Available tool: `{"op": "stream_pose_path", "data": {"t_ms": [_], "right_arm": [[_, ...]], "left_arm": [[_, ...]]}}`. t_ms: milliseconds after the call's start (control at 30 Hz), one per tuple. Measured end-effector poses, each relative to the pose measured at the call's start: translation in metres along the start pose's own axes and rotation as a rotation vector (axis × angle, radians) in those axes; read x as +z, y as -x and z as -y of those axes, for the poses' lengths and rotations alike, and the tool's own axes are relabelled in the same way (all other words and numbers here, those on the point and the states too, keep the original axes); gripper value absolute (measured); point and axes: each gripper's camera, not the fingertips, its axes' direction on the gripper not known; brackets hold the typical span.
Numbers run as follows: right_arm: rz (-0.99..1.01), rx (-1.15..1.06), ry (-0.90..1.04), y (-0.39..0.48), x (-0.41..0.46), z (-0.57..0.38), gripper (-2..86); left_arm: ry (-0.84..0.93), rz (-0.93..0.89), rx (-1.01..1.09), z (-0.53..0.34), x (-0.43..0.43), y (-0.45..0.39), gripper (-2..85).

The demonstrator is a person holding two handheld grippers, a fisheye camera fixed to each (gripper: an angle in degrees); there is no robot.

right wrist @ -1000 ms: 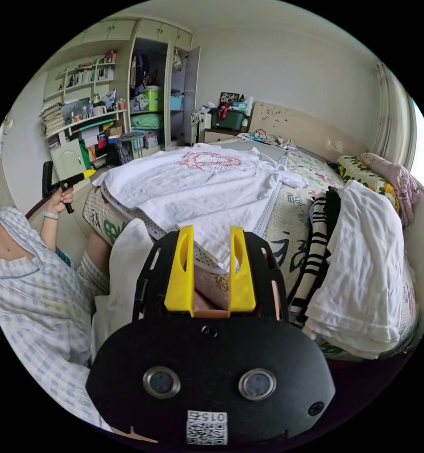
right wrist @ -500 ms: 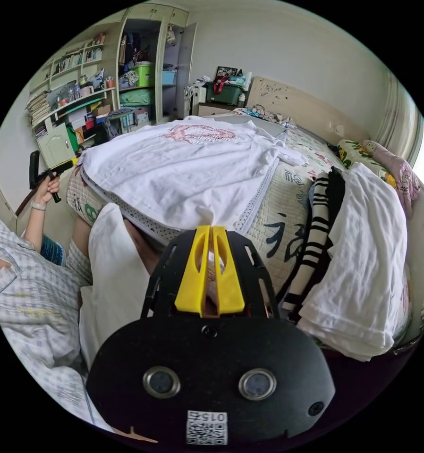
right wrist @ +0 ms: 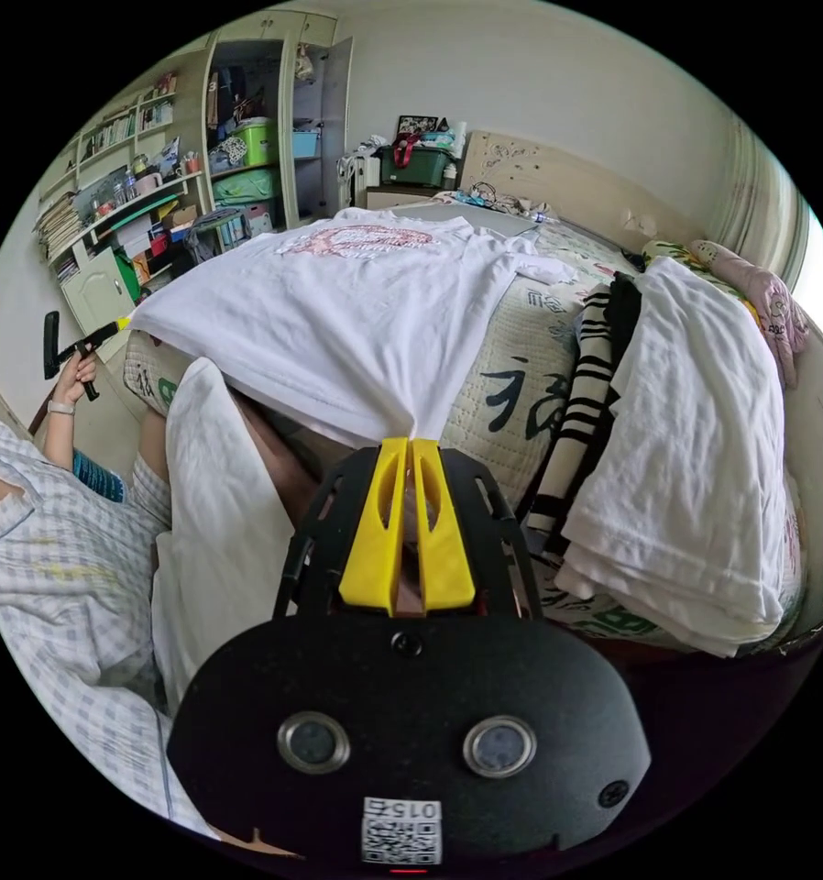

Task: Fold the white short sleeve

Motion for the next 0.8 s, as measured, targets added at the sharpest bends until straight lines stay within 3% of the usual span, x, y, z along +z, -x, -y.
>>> {"op": "stream_pose_path", "data": {"t_ms": [233, 400, 500, 667, 800], "right_arm": [[-0.046, -0.01, 0.028, -0.007, -0.031, 0.022, 0.2], [0.117, 0.041, 0.011, -0.045, -0.079, 0.04, 5.5], [0.156, 0.115, -0.105, -0.084, -0.135, 0.053, 6.3], [0.182, 0.275, -0.341, -0.152, -0.213, 0.144, 10.4], [0.182, 0.309, -0.387, -0.195, -0.213, 0.251, 10.2]], "left_arm": [[0.027, 0.021, 0.015, 0.025, 0.011, -0.011, 1.0], [0.022, 0.015, -0.014, 0.049, 0.013, -0.008, 3.0], [-0.045, 0.051, -0.02, 0.085, -0.005, -0.004, 5.3], [-0.072, -0.028, 0.222, 0.225, 0.026, -0.066, 6.4], [-0.046, -0.171, 0.414, 0.34, 0.105, -0.151, 6.5]]}}
